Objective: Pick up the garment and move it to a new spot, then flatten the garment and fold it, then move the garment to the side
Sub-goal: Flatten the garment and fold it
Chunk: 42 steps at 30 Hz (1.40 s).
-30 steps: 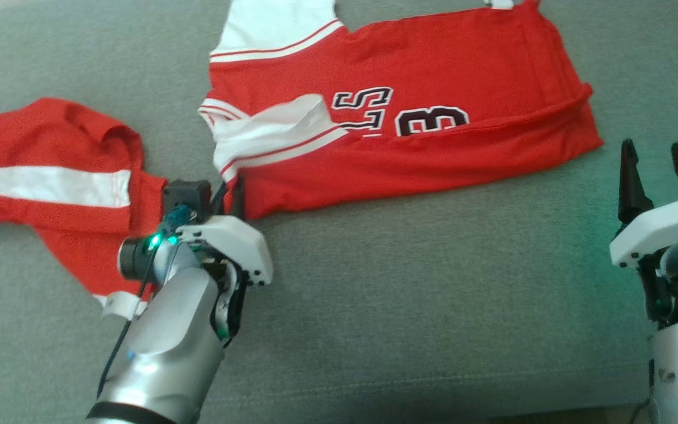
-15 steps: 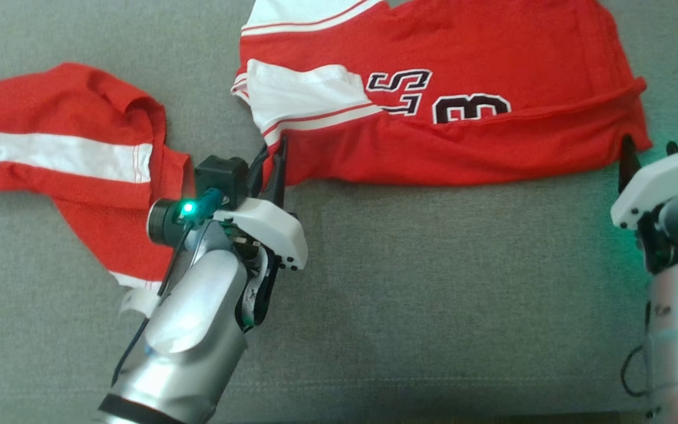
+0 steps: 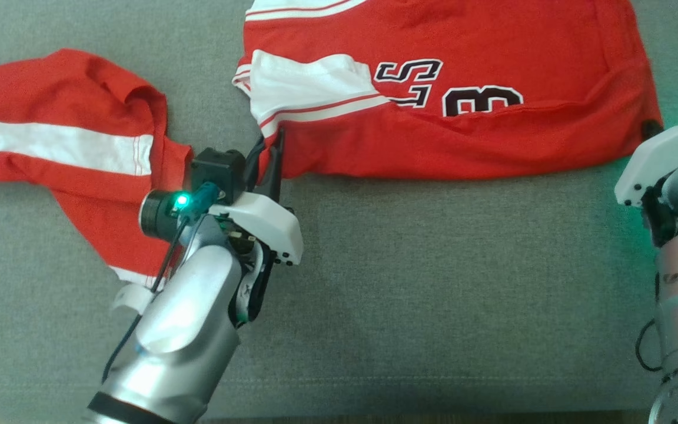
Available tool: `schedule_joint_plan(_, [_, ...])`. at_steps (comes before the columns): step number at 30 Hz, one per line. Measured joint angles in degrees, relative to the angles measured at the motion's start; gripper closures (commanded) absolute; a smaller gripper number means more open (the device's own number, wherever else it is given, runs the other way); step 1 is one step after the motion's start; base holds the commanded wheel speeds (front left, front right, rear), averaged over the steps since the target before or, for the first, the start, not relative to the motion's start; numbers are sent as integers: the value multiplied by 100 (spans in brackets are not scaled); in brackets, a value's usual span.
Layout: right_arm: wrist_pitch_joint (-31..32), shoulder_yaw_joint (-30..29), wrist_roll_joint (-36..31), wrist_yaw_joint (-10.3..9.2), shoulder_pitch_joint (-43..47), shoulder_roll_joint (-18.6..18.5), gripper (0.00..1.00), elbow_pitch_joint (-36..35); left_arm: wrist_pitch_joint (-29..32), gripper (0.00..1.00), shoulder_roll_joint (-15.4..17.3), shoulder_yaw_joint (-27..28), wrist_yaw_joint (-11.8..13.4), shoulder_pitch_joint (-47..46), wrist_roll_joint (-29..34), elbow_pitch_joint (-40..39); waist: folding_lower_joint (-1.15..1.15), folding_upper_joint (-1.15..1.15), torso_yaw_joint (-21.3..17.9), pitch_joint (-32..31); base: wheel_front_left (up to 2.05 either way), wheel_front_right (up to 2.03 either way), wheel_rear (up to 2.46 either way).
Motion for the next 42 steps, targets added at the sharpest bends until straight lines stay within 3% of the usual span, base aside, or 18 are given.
schedule_joint_plan(8, [-136, 270, 311, 0, 155, -85, 100, 308, 43, 100, 126, 97, 83, 121, -48, 18, 0, 0, -130, -305, 0, 0, 0])
schedule_joint_plan(18, [163, 716, 865, 0, 841, -208, 100, 88, 144, 100, 305, 96, 87, 623, -171, 64, 0, 0, -339, -905, 0, 0, 0])
schedule_joint_plan(30, [1073, 1002, 1510, 0, 2180, -335, 100, -1039, 609, 100, 524, -75, 91, 1488, -427, -181, 0, 0, -412, -1627, 0, 0, 0])
schedule_joint_plan(39, [1429, 887, 1658, 0, 2991, -216, 100, -1968, 857, 100, 566, -257, 125, 1813, -520, -234, 0, 0, -501, -1792, 0, 0, 0])
schedule_joint_plan(40, [1424, 862, 1658, 0, 3045, -174, 100, -2070, 856, 86, 564, -269, 125, 1820, -520, -212, 0, 0, -514, -1789, 0, 0, 0])
schedule_joint_plan(41, [1391, 842, 1653, 0, 3079, -136, 51, -2162, 848, 52, 561, -279, 125, 1825, -520, -191, 0, 0, -527, -1783, 0, 0, 0])
schedule_joint_plan(42, [1305, 816, 1619, 0, 3114, -107, 1, -2267, 831, 43, 561, -291, 125, 1825, -519, -162, 0, 0, -540, -1778, 0, 0, 0])
